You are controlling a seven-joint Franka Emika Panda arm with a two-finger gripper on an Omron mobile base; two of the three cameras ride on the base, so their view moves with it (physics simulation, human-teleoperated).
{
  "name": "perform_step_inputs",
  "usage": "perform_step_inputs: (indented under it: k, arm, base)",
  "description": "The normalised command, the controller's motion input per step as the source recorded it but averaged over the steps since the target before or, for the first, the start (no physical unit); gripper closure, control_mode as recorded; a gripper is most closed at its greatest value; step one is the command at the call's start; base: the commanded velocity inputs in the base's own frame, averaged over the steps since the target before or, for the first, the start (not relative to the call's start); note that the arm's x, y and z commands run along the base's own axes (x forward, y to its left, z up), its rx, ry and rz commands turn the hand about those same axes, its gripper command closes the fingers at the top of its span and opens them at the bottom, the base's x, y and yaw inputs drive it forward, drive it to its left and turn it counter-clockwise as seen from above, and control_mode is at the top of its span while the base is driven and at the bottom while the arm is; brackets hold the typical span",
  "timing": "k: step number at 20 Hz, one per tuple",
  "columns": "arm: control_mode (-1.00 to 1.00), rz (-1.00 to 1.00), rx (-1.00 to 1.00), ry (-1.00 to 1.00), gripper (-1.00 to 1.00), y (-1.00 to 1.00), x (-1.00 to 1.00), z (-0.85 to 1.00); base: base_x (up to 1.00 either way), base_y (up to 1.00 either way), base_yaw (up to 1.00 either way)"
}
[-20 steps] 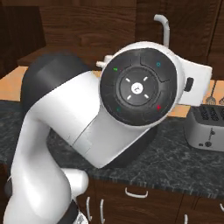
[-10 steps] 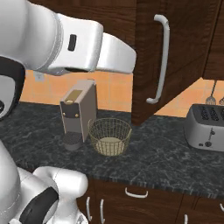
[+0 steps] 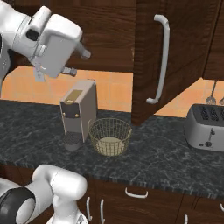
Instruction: Open the cabinet, pick up the bread from the cabinet and place it in the basket. Then move the basket to the dining counter.
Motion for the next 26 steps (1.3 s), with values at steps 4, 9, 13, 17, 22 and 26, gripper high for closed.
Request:
perform_step_inputs:
  k: [4, 9, 13, 17, 22, 26]
  arm:
    - [-1.00, -0.28, -0.30, 0.62, -1.00, -0.17, 1.00, -0.40]
    - [-1.00, -0.13, -0.11, 0.55, -1.00, -0.63, 0.86, -0.02]
    - [-1.00, -0.12, 0.00, 0.35, -1.00, -1.00, 0.48, 0.00]
    - [-1.00, -0.12, 0.00, 0.28, -1.00, -1.00, 0.39, 0.00]
    - [-1.00, -0.11, 0.03, 0.18, -1.00, -1.00, 0.13, 0.00]
    - [-1.00, 0.00, 0.17, 0.00, -1.00, -1.00, -0.01, 0.00]
  base:
    - [0.00, 0.00, 0.00]
    - [0.00, 0.00, 0.00]
    - [0.00, 0.00, 0.00]
    - [0.00, 0.00, 0.00]
    - [0.00, 0.00, 0.00]
    - [0.00, 0.00, 0.00]
